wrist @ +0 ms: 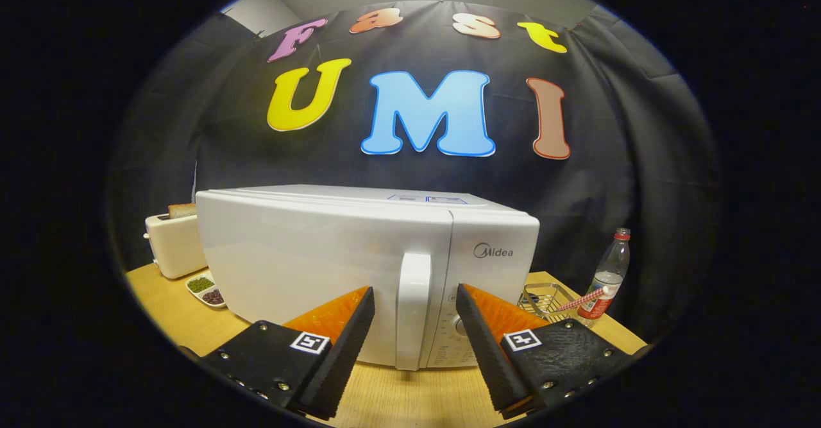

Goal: Open the microwave, put the food inside, and close the microwave door.

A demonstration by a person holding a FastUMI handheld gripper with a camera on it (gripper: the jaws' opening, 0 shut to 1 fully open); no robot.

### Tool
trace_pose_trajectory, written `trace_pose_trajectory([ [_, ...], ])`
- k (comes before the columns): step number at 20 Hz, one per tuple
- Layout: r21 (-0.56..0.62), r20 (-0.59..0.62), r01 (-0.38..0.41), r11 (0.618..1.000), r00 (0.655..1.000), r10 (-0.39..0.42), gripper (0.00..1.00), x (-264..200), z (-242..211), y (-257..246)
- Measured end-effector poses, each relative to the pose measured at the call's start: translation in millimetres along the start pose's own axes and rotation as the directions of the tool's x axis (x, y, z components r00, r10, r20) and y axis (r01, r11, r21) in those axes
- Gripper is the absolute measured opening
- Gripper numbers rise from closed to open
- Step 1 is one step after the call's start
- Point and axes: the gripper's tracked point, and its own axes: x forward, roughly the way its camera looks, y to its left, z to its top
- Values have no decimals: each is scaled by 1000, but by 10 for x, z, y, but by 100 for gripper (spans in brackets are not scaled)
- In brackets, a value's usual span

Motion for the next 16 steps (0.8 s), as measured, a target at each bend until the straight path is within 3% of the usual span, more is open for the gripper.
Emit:
trace_pose_trajectory([
  [2,-5,-14,14,1000,1000,-14,83,62,-109,-29],
  [3,-2,-12,11,1000,1000,-11,72,77,-143,-32],
  [4,10,-11,-11,1000,1000,12,66,75,-164,22],
  [7,28,-7,-27,999,1000,27,32,93,-170,78],
  [10,30,-22,-13,999,1000,14,25,77,-207,78],
  [11,56,-25,-17,998,1000,19,16,149,-194,75],
  [16,61,-26,-20,998,999,22,10,51,-194,98],
])
